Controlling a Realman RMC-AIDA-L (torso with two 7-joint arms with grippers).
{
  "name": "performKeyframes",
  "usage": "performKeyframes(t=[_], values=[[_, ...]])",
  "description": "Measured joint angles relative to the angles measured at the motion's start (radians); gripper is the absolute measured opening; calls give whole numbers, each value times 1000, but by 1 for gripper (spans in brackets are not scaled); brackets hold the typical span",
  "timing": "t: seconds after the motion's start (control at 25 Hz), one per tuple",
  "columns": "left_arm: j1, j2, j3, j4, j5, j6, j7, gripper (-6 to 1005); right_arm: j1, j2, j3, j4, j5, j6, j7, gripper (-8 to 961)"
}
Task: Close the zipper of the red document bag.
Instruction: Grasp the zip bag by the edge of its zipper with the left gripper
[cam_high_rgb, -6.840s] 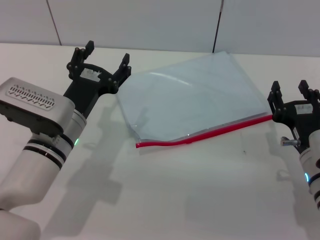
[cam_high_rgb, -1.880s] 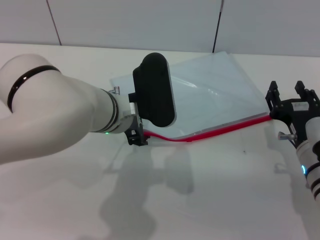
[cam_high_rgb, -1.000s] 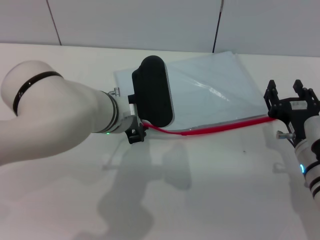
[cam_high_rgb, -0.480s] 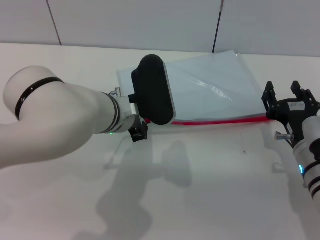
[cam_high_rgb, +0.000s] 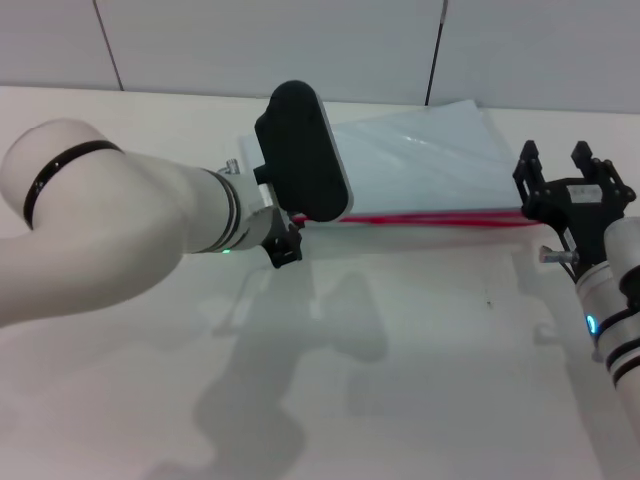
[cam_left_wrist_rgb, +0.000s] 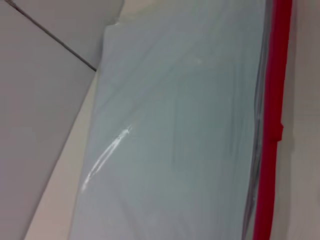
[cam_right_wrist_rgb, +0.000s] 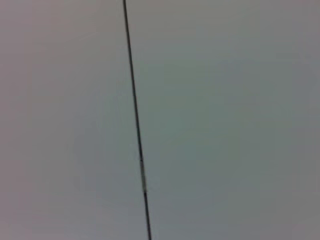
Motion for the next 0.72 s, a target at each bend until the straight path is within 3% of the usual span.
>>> performKeyframes(t=[0.16, 0.4, 0.72], values=[[6, 2, -1, 38, 0, 0, -11, 55, 4, -31, 1, -60, 0, -10, -3, 603], [29, 2, -10, 110, 0, -4, -13, 58, 9, -143, 3, -215, 4, -63, -5, 573], [97, 5, -18, 191, 0, -60, -1, 63, 42, -239, 10, -305, -17, -206, 8, 533]])
